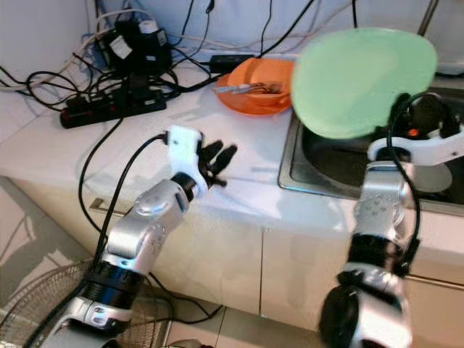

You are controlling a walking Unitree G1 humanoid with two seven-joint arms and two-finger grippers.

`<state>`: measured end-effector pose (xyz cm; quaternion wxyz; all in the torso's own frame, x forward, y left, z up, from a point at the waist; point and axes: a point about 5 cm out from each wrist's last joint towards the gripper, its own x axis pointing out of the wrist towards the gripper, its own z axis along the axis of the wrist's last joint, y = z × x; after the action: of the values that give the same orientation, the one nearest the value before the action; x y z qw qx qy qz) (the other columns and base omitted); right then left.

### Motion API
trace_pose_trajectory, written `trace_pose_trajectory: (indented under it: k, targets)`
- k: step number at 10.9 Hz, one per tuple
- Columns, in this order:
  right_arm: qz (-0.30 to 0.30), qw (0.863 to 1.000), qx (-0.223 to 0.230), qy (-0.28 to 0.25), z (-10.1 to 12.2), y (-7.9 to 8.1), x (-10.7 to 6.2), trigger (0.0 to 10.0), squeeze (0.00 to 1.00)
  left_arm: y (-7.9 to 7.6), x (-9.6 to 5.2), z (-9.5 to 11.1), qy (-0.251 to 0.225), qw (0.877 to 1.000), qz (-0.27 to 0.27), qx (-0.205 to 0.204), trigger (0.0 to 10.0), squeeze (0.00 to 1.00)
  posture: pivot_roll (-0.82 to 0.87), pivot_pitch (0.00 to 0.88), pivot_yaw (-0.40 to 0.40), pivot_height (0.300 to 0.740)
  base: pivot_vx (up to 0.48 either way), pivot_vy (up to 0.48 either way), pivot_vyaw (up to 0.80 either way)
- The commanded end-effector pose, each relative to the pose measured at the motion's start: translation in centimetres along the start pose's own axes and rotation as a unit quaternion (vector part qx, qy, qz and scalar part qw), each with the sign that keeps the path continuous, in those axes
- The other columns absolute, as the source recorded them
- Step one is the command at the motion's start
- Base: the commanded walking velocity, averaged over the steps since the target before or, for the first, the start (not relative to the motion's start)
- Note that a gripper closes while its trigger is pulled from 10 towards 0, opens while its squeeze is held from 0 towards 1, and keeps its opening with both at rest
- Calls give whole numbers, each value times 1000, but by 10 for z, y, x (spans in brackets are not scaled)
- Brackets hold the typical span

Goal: Kitchen organization

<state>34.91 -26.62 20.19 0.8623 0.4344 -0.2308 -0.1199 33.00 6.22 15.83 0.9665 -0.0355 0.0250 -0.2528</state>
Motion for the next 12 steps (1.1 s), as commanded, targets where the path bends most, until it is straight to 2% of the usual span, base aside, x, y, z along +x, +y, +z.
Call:
trace_pose_trajectory:
  k: [1, 2, 3, 4, 5, 6, 8, 9, 10, 12]
  targets:
    - [12, 999, -28, -16, 5, 10, 9, 10000, 0, 3, -2, -7, 12, 1000, 9, 15, 10000, 0, 85, 0, 70, 740, 0, 0, 0]
    - [11, 997, -77, -12, 4, 7, 12, 10000, 0, 3, -3, -9, 14, 1000, 10, 19, 10000, 0, 86, 0, 70, 740, 0, 0, 0]
    - [-15, 987, -161, 3, 1, -2, 14, 10000, 0, 2, -4, -11, 19, 999, 8, 27, 10000, 0, 87, 0, 68, 740, 0, 0, 0]
    - [-34, 978, -208, 5, 2, -9, 15, 10000, 0, 1, -4, -12, 20, 999, 8, 30, 10000, 0, 91, 0, 65, 740, 0, 0, 0]
    - [-38, 975, -219, 3, 2, -12, 16, 10000, 0, 1, -5, -13, 20, 999, 7, 32, 10000, 0, 93, 0, 64, 740, 0, 0, 0]
    - [-42, 966, -256, -3, 2, -13, 16, 10000, 0, 1, -6, -15, 22, 999, 8, 33, 10000, 0, 93, 0, 64, 740, 0, 0, 0]
    - [-23, 941, -337, 15, -9, -13, 14, 10000, 0, 0, -7, -18, 27, 999, 5, 36, 10000, 0, 91, 0, 66, 740, 0, 0, 0]
    - [-16, 930, -365, 36, -18, -14, 11, 10000, 0, -1, -7, -19, 29, 999, 2, 39, 10000, 0, 88, 0, 68, 740, 0, 0, 0]
    - [-36, 910, -400, 98, -37, -28, 4, 10000, 0, -2, -7, -20, 30, 999, 0, 41, 10000, 0, 89, 0, 68, 740, 0, 0, 0]
    - [-27, 900, -416, 124, -50, -36, -6, 10000, 0, -4, -7, -20, 28, 999, -2, 41, 10000, 0, 98, 0, 66, 740, 0, 0, 0]
